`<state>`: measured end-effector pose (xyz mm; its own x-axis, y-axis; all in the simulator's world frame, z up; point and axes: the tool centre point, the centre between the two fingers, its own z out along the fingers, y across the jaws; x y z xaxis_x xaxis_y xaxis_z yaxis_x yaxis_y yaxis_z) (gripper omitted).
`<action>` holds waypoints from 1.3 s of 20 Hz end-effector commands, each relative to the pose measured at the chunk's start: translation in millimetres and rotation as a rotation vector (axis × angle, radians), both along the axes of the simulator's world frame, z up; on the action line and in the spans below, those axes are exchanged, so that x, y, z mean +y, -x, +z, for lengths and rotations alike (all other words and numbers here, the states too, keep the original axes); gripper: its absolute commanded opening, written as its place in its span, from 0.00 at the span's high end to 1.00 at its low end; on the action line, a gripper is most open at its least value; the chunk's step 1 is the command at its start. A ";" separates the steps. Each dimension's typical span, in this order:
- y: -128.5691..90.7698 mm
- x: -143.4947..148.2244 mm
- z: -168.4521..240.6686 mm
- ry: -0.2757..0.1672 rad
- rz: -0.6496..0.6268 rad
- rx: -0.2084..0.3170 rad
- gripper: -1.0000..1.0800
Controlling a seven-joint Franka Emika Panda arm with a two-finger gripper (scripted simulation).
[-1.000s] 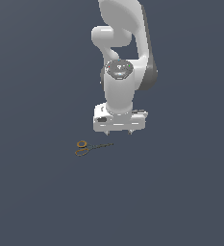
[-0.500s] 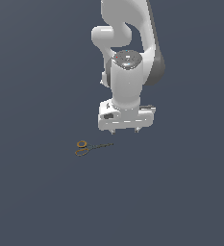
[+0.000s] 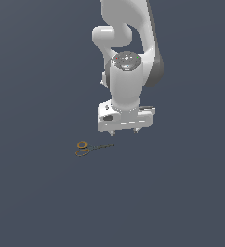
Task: Pick up the object and move it to a goal position.
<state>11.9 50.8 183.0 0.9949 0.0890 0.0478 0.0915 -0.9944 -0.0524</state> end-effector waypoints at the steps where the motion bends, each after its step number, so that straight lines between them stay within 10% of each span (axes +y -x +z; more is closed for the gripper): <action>1: -0.2 -2.8 -2.2 0.003 0.022 0.000 0.04; 26: -1.8 -59.6 -50.2 0.056 0.556 -0.002 0.04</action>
